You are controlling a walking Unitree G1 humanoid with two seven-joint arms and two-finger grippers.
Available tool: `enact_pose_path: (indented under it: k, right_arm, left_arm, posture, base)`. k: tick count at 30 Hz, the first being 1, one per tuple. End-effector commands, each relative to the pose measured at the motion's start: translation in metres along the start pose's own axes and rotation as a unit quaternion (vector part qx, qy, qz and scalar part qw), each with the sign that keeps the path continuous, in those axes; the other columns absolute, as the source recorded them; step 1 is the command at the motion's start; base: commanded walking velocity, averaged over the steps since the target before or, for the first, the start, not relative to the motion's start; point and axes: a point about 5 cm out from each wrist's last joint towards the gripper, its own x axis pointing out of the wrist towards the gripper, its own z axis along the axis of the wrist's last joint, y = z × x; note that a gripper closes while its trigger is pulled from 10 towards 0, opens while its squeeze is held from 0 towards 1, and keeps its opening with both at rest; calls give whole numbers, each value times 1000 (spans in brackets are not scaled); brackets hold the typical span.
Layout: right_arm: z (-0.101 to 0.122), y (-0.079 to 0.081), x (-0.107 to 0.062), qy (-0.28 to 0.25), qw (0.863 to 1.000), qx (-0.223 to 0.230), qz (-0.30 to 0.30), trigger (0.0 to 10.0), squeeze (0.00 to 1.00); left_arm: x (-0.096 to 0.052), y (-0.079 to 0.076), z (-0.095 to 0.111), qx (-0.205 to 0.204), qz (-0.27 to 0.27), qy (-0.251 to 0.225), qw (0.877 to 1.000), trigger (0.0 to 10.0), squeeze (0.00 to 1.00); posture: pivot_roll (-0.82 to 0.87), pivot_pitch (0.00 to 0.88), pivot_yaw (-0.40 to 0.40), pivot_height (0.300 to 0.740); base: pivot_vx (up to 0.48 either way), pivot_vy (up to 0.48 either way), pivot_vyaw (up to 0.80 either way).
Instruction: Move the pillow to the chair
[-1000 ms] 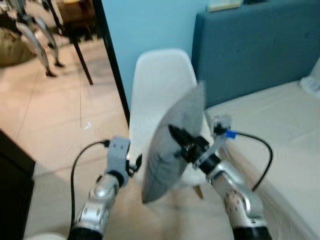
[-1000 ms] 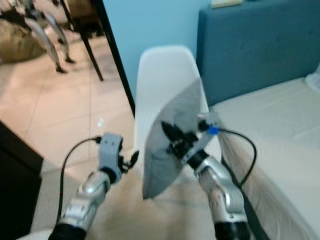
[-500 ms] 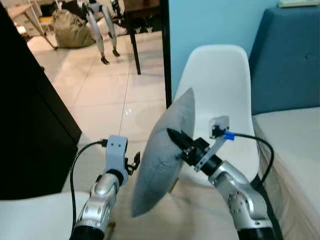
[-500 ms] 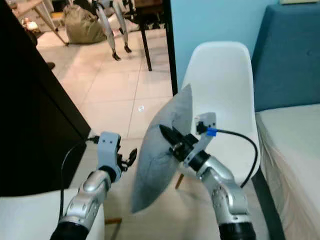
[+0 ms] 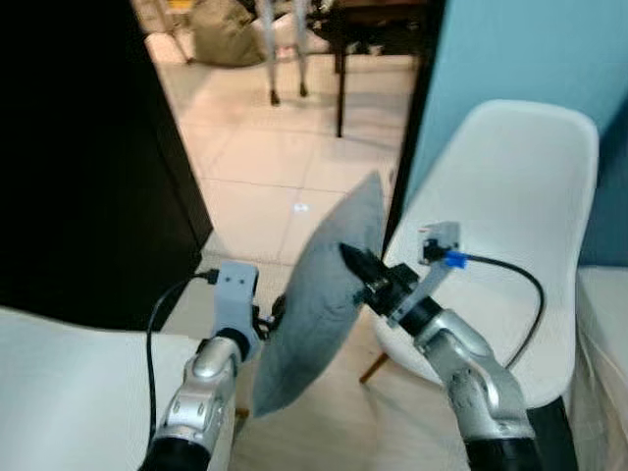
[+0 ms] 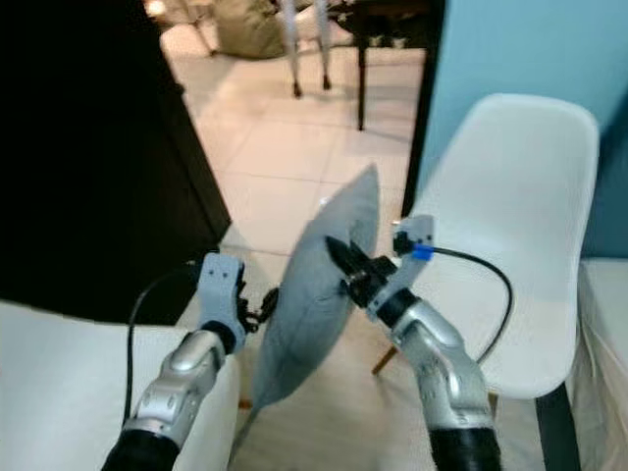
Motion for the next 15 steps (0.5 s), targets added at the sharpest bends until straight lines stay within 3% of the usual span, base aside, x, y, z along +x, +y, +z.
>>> enact_pose_path:
  k: [1, 15]
  right_arm:
    - [8, 0, -1, -24, 1000, -15, 7, 10000, 0]
    - [6, 1, 1, -18, 999, -28, 10, 10000, 0]
  left_arm:
    - [-1, -4, -4, 6, -9, 7, 1000, 10000, 0]
    - [1, -1, -4, -5, 4, 7, 1000, 10000, 0]
  posture:
    - [-92, 96, 48, 740]
    - [-90, 90, 49, 740]
  base:
    - [0, -472, 0]
    - [0, 0, 800]
